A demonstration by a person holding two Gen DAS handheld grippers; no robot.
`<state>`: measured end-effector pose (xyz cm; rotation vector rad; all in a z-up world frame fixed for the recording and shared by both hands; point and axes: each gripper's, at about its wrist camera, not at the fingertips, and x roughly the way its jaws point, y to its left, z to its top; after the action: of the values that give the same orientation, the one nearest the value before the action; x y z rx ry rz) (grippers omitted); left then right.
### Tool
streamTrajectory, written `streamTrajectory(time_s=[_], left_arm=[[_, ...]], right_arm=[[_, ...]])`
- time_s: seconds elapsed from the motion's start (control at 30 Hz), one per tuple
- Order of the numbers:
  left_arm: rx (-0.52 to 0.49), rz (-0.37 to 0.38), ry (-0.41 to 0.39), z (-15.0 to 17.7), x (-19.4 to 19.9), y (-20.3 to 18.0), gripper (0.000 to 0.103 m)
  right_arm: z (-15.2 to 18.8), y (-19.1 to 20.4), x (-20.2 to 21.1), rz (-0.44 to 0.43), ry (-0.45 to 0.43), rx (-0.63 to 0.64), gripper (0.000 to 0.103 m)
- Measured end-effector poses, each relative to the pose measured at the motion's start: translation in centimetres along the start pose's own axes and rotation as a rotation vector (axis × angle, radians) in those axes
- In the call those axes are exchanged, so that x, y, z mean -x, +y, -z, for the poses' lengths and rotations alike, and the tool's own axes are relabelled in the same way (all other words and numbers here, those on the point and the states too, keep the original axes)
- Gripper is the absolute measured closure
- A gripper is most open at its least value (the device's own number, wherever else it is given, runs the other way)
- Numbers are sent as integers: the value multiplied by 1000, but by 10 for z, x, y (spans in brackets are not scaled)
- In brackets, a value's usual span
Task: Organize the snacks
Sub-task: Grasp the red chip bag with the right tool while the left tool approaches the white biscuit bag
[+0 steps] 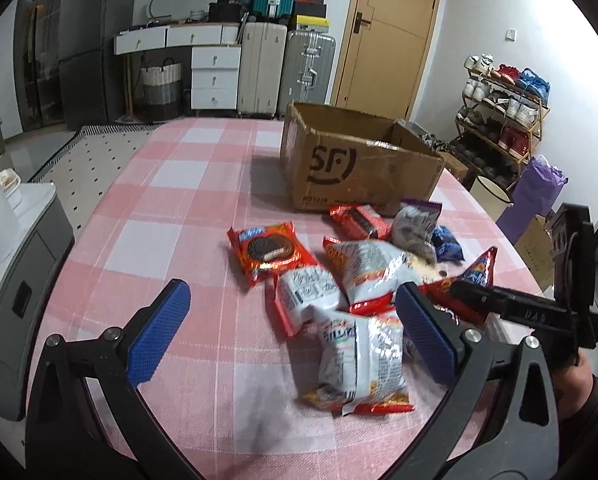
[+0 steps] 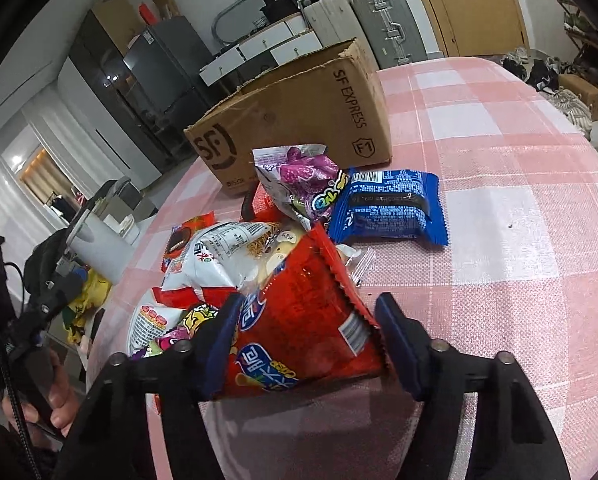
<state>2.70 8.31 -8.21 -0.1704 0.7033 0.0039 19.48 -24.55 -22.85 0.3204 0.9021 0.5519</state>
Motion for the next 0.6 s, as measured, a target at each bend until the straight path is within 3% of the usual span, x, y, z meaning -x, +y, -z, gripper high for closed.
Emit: streamTrajectory(time_s=[0.13,0.6], left_arm=[[-9,18,17,6,-4,-1,1],[-14,63,52,16,-1,-8,1]], right_arm=[[4,-4,2,-28,-6,-17,47],[5,-1,25,-42,-61,-14,48]])
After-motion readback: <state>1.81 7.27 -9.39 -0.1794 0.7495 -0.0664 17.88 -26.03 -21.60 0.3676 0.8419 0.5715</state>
